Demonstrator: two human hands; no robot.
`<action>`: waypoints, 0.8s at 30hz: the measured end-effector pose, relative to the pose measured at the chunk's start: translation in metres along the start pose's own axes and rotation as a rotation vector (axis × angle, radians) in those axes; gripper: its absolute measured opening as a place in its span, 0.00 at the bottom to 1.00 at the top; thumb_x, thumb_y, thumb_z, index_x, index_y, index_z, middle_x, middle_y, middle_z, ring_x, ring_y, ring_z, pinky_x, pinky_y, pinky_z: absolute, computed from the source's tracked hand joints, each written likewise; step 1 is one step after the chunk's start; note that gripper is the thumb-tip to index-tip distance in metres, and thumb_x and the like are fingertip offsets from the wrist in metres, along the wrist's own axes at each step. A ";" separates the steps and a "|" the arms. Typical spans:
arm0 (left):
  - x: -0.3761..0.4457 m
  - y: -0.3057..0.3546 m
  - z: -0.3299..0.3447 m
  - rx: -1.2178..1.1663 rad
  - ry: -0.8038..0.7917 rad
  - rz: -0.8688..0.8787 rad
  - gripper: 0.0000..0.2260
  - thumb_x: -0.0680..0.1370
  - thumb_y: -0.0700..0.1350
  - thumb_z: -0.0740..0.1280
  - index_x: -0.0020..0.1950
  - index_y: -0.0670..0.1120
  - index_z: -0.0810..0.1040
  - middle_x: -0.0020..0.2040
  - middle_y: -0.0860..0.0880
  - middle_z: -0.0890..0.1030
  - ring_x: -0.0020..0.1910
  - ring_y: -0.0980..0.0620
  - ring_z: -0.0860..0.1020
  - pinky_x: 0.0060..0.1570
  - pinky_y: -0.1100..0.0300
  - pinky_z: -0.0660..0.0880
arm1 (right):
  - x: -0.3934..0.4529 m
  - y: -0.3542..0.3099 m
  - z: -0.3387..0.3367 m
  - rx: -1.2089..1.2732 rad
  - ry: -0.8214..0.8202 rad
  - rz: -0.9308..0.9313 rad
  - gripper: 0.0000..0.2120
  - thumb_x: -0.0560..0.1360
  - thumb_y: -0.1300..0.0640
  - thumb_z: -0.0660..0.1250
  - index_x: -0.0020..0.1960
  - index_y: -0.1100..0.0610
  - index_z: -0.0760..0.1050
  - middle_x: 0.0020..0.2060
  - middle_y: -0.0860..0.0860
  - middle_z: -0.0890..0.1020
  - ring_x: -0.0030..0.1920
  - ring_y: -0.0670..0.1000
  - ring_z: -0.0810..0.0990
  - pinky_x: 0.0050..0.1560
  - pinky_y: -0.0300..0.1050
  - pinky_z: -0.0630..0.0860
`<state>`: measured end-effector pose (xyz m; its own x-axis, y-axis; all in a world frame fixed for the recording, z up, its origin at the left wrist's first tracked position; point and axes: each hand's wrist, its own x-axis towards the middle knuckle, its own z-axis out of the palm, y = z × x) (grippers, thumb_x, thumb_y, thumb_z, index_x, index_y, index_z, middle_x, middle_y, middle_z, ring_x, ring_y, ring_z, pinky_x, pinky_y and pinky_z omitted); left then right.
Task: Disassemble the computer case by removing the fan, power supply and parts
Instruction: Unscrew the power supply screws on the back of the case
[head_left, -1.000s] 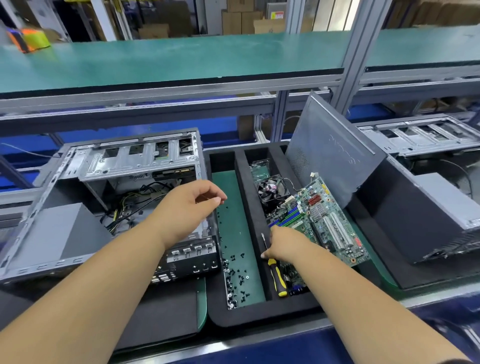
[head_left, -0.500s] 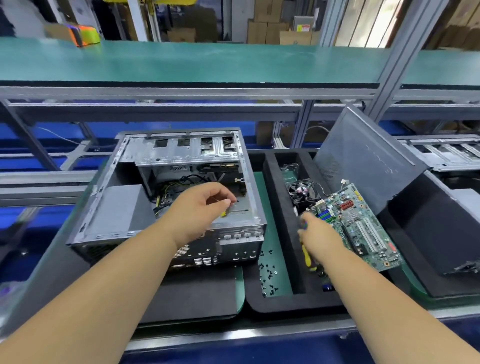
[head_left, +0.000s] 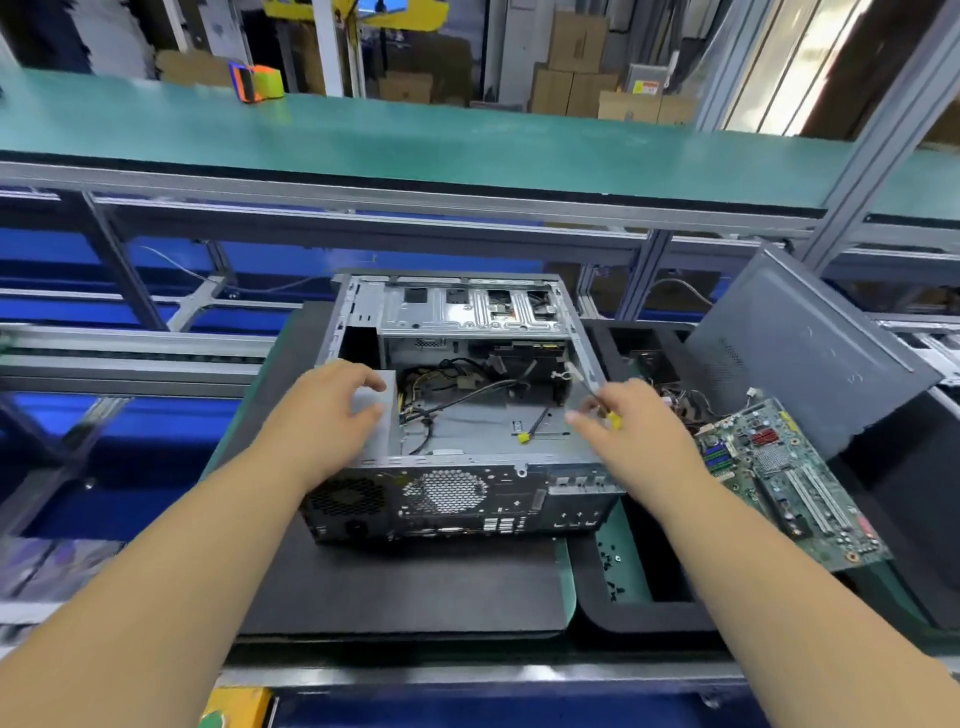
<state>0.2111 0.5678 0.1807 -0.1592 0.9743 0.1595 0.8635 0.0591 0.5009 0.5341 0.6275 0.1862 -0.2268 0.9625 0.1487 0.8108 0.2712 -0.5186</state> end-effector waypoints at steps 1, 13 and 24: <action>0.002 -0.009 -0.001 0.050 0.006 0.003 0.10 0.78 0.47 0.66 0.60 0.52 0.77 0.63 0.52 0.75 0.65 0.48 0.71 0.65 0.50 0.68 | -0.004 -0.006 0.006 -0.021 -0.047 0.001 0.10 0.74 0.40 0.68 0.43 0.45 0.75 0.45 0.46 0.73 0.44 0.48 0.75 0.45 0.47 0.72; 0.003 -0.047 0.011 -0.103 -0.125 0.018 0.22 0.82 0.51 0.60 0.76 0.51 0.63 0.80 0.54 0.52 0.78 0.52 0.42 0.75 0.52 0.45 | -0.017 -0.016 0.025 -0.124 -0.151 0.076 0.09 0.69 0.46 0.76 0.44 0.39 0.76 0.43 0.36 0.79 0.47 0.44 0.78 0.44 0.43 0.74; -0.007 -0.005 0.036 -0.173 -0.020 -0.092 0.19 0.82 0.52 0.60 0.72 0.52 0.68 0.78 0.54 0.58 0.78 0.52 0.41 0.76 0.52 0.45 | 0.011 0.010 0.003 -0.170 -0.201 0.116 0.12 0.68 0.50 0.78 0.51 0.45 0.82 0.48 0.45 0.78 0.52 0.50 0.79 0.51 0.47 0.74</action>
<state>0.2246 0.5687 0.1465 -0.2222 0.9708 0.0905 0.7507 0.1111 0.6513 0.5382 0.6406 0.1803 -0.2159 0.9730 -0.0822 0.9125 0.1711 -0.3716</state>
